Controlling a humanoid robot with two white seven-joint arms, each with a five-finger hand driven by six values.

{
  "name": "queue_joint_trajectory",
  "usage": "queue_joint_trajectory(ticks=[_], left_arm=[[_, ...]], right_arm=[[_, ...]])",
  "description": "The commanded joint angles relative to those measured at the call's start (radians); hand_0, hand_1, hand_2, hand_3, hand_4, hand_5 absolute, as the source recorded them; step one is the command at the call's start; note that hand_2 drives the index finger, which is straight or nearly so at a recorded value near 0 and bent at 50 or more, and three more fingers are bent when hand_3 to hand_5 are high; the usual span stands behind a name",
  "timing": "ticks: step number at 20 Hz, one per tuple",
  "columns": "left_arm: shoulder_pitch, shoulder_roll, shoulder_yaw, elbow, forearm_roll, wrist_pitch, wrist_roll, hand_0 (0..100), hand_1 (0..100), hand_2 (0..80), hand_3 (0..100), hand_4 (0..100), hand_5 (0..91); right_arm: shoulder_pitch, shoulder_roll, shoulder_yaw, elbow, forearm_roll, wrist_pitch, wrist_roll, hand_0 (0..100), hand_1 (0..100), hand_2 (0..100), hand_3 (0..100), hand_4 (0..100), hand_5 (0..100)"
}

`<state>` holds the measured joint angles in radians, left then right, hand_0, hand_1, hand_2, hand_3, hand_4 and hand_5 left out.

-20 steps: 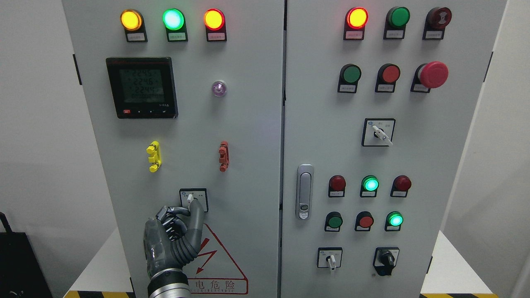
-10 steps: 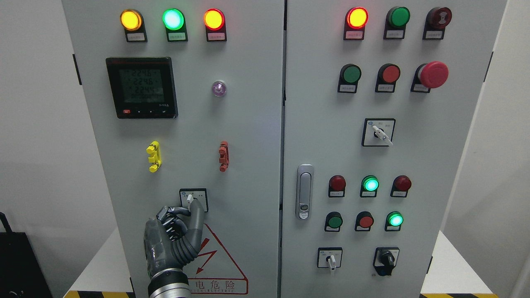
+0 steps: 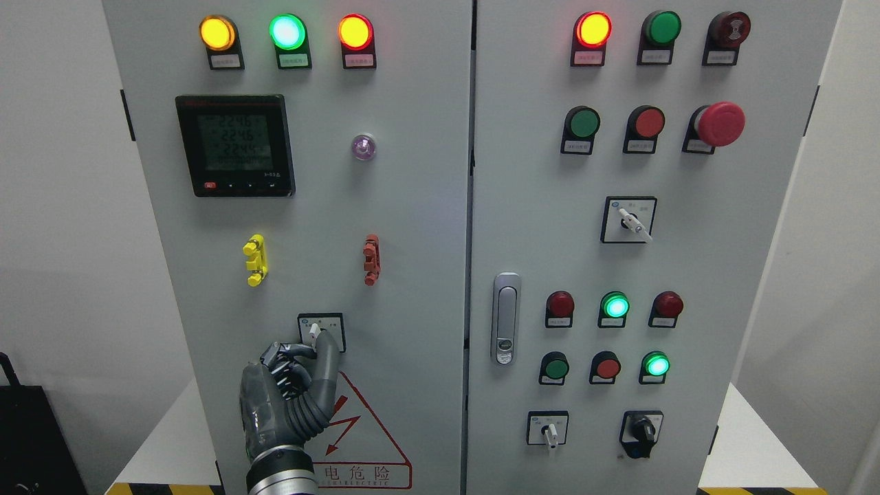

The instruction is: Turn on light switch 1

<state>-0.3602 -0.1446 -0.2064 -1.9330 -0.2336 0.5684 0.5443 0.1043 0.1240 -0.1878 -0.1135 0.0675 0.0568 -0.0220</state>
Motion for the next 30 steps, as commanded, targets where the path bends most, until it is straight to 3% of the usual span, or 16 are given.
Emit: queue_joint_trajectory(ticks=[1,15,24,30], left_arm=[[0.0,-0.001,-0.001,0.0,0.0,-0.004,0.0,52,51,61.0,100,100,87.2],[0.0,-0.001,-0.007,-0.001,0.0,-0.005,0.0,63,47,61.6,100,100,87.2],[0.001,-0.001,-0.007,-0.001,0.0,-0.007,0.0,68,36,62.4,100,100,87.3],[0.003,-0.001,-0.007,-0.001,0.0,-0.007,0.0,59,34,62.6,100,100,87.3]], right_arm=[[0.0,0.0,0.001,0.0,0.0,0.0,0.001,0,0,0,0,0,0],[0.0,0.0,-0.001,0.0,0.0,0.0,0.001,0,0,0,0,0,0],[0.0,0.0,0.001,0.0,0.0,0.0,0.001,0,0,0,0,0,0],[0.0,0.0,0.001,0.0,0.0,0.0,0.001,0,0,0,0,0,0]])
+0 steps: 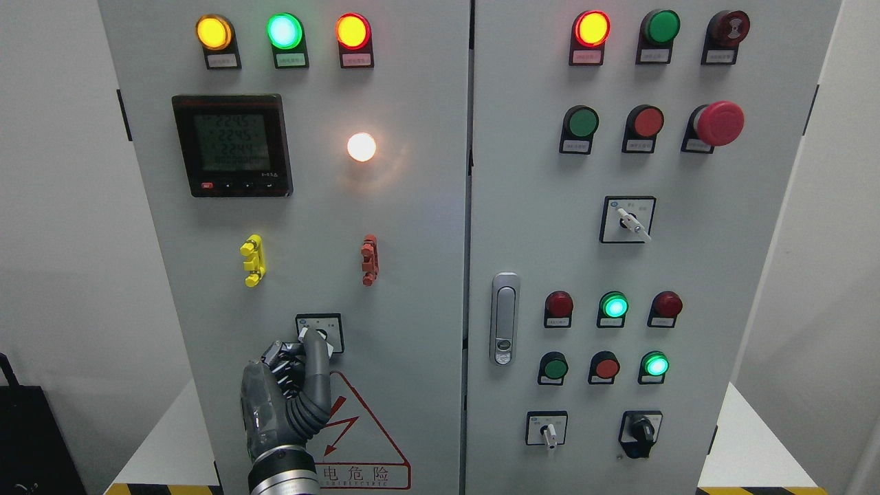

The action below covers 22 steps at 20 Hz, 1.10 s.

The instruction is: Turn on light switch 1

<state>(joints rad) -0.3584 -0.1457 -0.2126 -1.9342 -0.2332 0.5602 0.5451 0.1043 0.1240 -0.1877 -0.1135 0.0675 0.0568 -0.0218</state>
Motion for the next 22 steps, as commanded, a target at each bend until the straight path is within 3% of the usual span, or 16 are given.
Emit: queue_joint_trajectory(ticks=[1,9,22], left_arm=[[0.001,0.0,-0.001,0.0,0.0,0.001,-0.001,55,35,62.6,100,100,87.3],[0.003,0.0,-0.001,0.0,0.0,0.001,-0.001,42,38,62.9,100,100,87.3],[0.007,0.002,-0.001,-0.006,0.0,-0.005,-0.001,35,38,63.9,100,100,87.3]], right_arm=[[0.0,0.0,0.001,0.0,0.0,0.0,0.0,0,0,0,0,0,0],[0.0,0.0,-0.001,0.0,0.0,0.0,0.0,0,0,0,0,0,0],[0.0,-0.001,0.001,0.0,0.0,0.0,0.0,0,0,0,0,0,0]])
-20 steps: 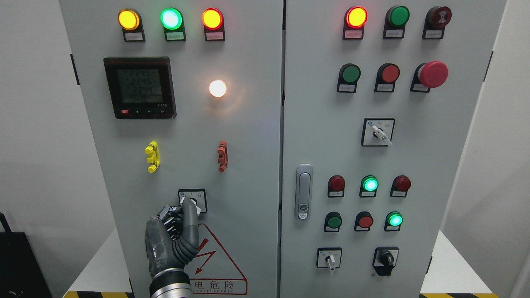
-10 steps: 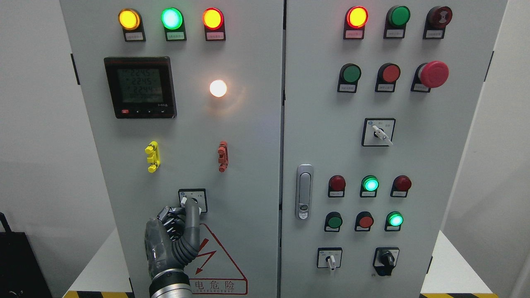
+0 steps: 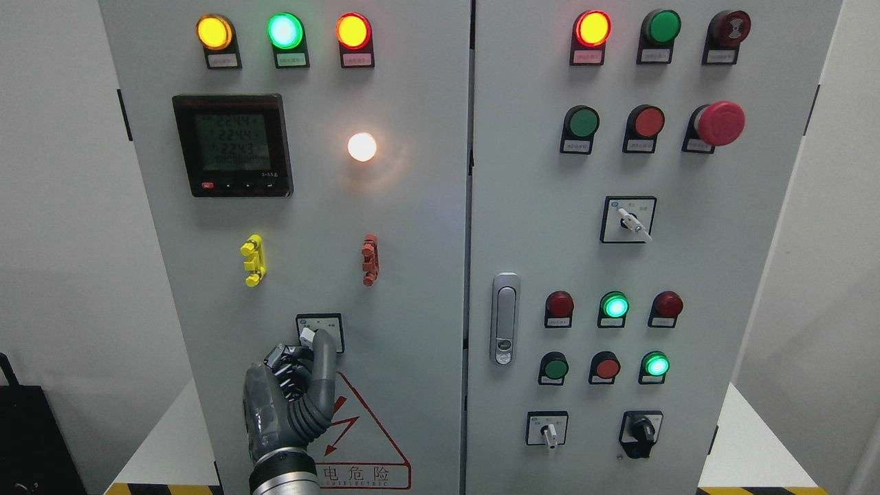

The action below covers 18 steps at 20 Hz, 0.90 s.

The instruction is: Turn on light switch 1

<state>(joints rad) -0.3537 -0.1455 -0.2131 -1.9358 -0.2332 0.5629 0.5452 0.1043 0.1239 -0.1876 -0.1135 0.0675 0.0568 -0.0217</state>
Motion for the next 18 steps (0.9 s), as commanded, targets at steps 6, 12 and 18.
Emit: queue_joint_trajectory(ticks=[6,12,18], left_arm=[[0.022,0.004,0.0,-0.009,-0.001,-0.009,-0.001,33,37,64.4,100,100,87.3],[0.027,0.006,0.0,-0.011,0.0,-0.017,-0.001,32,37,65.1,100,100,87.2],[0.068,0.009,0.003,-0.012,-0.008,-0.083,-0.002,32,36,66.4,100,100,87.2]], right_arm=[[0.0,0.0,0.0,0.0,0.0,0.0,0.0,0,0,0,0,0,0],[0.0,0.0,0.0,0.0,0.0,0.0,0.0,0,0,0,0,0,0],[0.0,0.0,0.0,0.0,0.0,0.0,0.0,0,0,0,0,0,0]])
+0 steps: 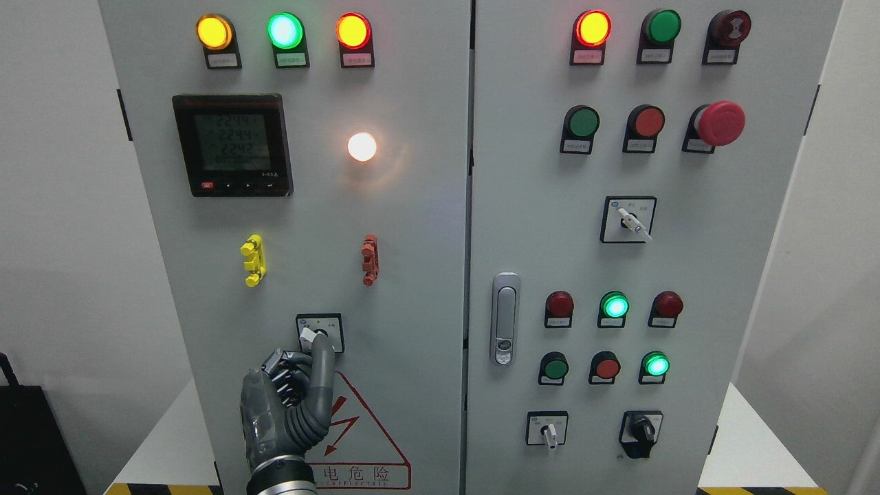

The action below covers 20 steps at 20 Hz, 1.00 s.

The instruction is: Turn on light switch 1

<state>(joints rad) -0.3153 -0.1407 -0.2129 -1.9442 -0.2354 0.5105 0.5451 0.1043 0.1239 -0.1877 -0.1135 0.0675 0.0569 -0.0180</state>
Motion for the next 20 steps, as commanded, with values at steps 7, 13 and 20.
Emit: queue_joint_trajectory(ticks=[7,13,20], left_arm=[[0.157,0.024,0.01,-0.004,-0.005,-0.17,-0.01,30,33,69.0,100,100,87.3],[0.323,0.042,0.082,0.011,-0.004,-0.505,-0.155,29,27,64.8,100,100,87.1],[0.531,0.082,0.285,0.16,0.007,-0.753,-0.249,24,16,52.5,99,100,81.7]], right_arm=[[0.0,-0.001,-0.001,0.0,0.0,0.0,-0.003,0,0,0,0,0,0],[0.0,-0.001,0.001,0.0,0.0,0.0,-0.003,0,0,0,0,0,0],[0.0,0.0,0.001,0.0,0.0,0.0,-0.003,0,0,0,0,0,0]])
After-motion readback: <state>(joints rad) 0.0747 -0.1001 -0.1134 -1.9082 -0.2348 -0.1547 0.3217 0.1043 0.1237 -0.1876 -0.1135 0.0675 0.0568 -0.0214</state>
